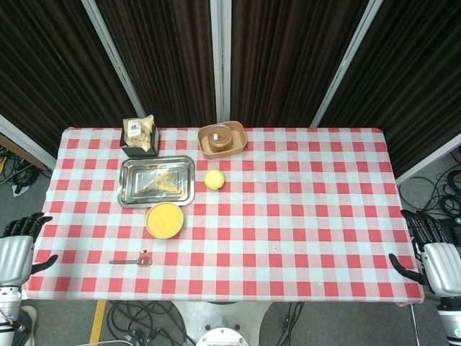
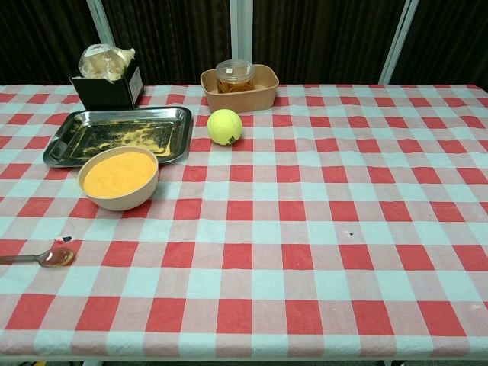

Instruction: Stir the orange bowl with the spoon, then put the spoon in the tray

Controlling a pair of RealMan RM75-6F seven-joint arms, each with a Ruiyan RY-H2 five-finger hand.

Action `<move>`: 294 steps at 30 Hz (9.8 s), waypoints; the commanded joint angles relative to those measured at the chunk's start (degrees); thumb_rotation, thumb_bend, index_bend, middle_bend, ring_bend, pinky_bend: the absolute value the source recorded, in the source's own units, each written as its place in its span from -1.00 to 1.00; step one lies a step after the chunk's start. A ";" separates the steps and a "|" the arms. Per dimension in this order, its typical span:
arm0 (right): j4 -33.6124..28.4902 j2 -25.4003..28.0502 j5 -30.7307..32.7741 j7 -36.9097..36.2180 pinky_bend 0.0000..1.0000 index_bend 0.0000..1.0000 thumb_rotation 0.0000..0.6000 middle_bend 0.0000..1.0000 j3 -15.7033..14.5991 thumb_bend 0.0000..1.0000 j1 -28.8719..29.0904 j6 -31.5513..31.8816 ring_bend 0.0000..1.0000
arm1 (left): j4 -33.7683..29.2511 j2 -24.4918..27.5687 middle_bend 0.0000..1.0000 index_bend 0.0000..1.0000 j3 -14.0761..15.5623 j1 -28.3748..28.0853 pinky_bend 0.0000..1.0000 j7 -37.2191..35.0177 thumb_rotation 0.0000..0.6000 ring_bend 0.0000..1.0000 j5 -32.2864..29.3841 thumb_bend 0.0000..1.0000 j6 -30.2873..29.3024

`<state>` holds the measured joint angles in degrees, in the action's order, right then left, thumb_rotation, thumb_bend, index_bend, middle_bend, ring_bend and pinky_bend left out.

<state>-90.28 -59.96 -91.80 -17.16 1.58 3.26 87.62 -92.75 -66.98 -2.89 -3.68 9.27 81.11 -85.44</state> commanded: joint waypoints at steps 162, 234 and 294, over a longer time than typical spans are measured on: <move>-2.33 1.98 0.93 2.72 -1.00 -1.00 1.00 -0.77 1.31 -0.51 0.51 0.79 -1.00 | 5.84 -12.07 0.81 -0.19 -4.06 -34.43 0.93 13.53 1.00 0.80 -20.61 -0.18 35.38; -2.28 2.01 1.00 2.52 -1.00 -1.00 1.00 -0.77 1.58 -0.51 0.30 1.33 -1.00 | 9.22 -15.26 0.84 0.26 -0.96 -35.90 0.93 18.35 1.00 0.81 -19.98 -0.22 26.42; -2.26 1.75 1.23 2.17 -1.00 -1.00 1.00 -0.76 1.53 -0.51 0.15 1.14 -1.00 | 29.85 -32.88 0.92 0.47 2.32 -30.33 0.99 45.03 1.00 0.87 3.44 -0.23 12.08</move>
<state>-92.53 -58.22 -90.57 -14.98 3.10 3.41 88.76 -62.21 -99.87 -0.45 -34.27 54.78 84.79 -73.66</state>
